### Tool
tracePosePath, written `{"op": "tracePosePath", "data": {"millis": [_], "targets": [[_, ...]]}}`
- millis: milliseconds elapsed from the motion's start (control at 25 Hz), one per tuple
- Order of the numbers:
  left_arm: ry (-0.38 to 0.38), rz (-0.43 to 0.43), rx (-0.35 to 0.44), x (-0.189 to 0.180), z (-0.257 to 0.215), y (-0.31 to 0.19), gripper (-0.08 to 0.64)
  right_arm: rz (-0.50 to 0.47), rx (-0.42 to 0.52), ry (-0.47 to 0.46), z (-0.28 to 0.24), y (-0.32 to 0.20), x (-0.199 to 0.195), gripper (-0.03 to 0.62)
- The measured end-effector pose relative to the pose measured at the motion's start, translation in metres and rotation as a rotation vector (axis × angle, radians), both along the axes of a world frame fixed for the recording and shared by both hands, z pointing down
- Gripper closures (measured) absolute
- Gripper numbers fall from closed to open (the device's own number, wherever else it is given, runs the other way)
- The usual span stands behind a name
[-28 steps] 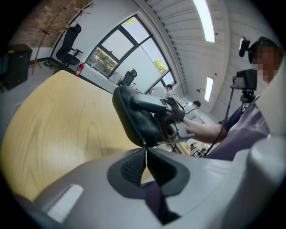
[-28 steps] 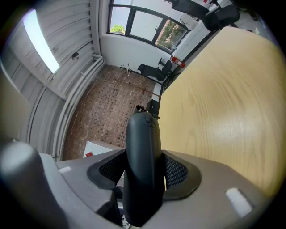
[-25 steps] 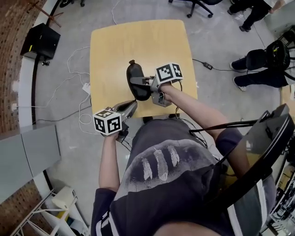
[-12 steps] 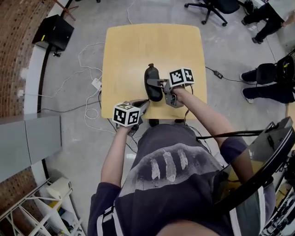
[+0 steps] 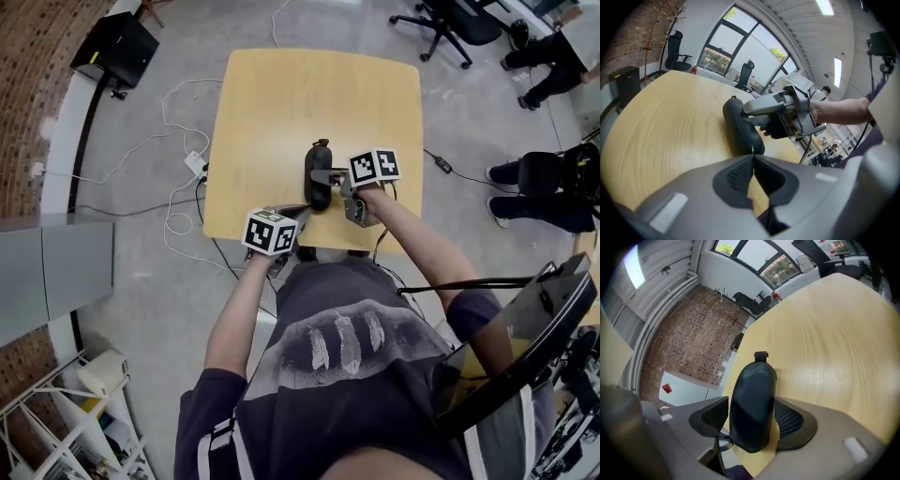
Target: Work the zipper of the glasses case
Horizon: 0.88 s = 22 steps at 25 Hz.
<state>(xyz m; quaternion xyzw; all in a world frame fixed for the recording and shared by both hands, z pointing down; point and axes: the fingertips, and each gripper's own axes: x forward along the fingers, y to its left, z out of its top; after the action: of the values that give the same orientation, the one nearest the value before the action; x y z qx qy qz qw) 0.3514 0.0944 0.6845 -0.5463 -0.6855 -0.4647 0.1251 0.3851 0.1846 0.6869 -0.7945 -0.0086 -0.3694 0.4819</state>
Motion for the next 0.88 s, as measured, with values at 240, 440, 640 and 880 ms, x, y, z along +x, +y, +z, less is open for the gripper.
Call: {"op": "tracePosePath", "data": {"millis": [240,440,640,880], "targets": [[0.009,-0.043,0.024,0.013,0.009,-0.001,0.548,0.006,-0.013,0.001,-0.005,0.002,-0.006,0.293],[-0.005,-0.097,0.037,0.022,0.017,-0.009,0.548,0.07,0.002,0.04,-0.023,0.011,-0.021,0.317],[0.052,-0.143,0.035,0.043,0.022,-0.017,0.523,0.116,-0.134,0.07,-0.044,0.02,-0.029,0.567],[0.111,-0.194,0.053,0.053,0.021,-0.026,0.428,0.05,-0.225,0.164,-0.072,0.013,-0.032,0.591]]}}
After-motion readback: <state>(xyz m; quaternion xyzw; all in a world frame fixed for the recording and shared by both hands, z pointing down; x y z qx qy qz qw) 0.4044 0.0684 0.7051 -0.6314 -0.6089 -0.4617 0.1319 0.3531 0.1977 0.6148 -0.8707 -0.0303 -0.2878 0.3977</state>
